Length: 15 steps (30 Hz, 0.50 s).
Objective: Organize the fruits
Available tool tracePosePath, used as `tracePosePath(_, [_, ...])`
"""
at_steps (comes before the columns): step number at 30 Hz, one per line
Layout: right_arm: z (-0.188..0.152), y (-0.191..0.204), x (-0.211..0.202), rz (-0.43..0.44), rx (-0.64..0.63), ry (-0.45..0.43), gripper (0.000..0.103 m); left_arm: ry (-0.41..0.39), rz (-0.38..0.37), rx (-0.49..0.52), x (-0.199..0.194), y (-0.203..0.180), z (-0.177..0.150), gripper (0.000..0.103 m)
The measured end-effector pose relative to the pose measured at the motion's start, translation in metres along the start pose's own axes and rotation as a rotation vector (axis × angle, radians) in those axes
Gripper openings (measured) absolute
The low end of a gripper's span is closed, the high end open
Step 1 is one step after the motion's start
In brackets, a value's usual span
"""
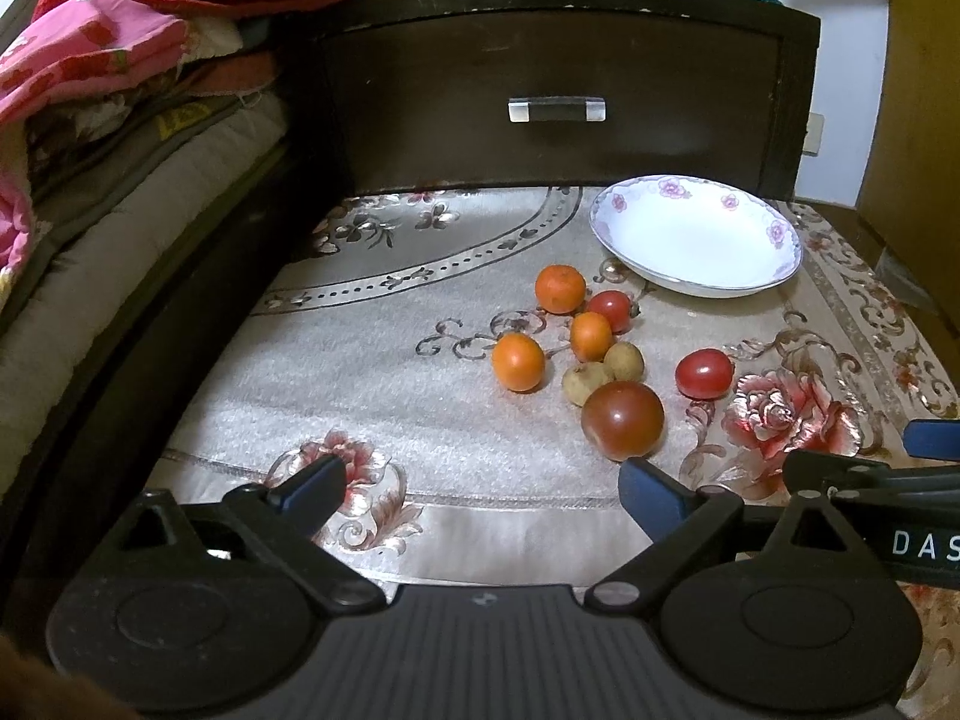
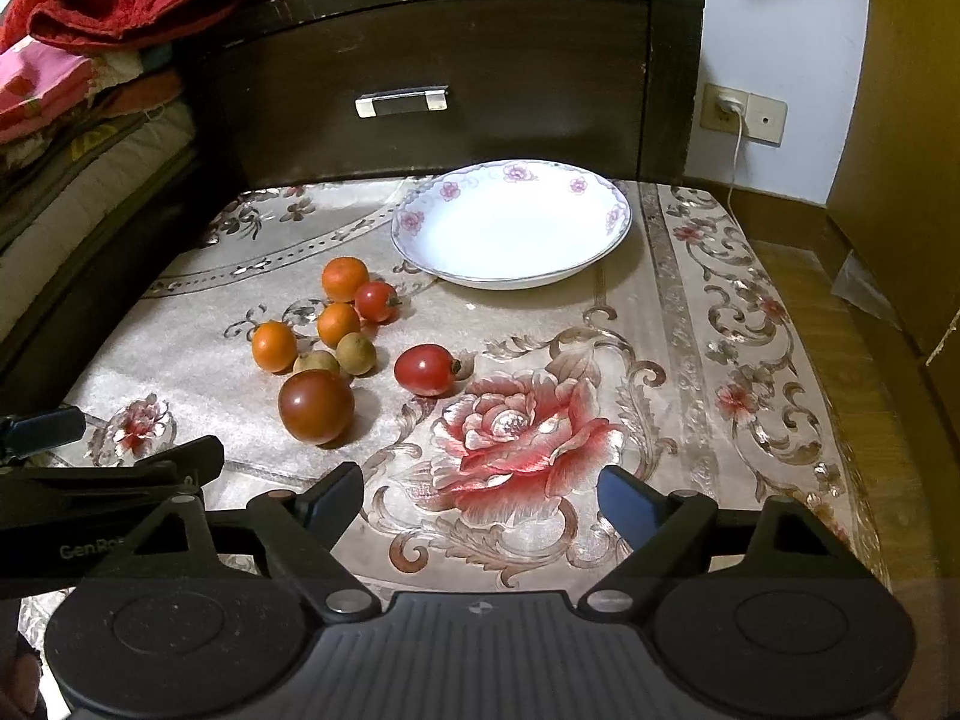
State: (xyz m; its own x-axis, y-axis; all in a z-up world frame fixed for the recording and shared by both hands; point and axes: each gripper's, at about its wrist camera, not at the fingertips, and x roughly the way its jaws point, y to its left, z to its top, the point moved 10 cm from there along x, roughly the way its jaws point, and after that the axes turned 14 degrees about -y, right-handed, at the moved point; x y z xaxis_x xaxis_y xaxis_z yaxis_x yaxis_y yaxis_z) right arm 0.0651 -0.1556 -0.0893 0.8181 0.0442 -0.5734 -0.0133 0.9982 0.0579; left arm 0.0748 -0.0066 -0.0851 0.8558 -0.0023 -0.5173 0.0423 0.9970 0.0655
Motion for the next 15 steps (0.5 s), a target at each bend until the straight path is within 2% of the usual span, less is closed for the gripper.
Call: tracePosePath(15, [0.0059, 0.002, -0.0064, 0.02, -0.008, -0.019, 0.071, -0.029, -0.004, 0.028, -0.0063, -0.0067, 0.0082, 0.098])
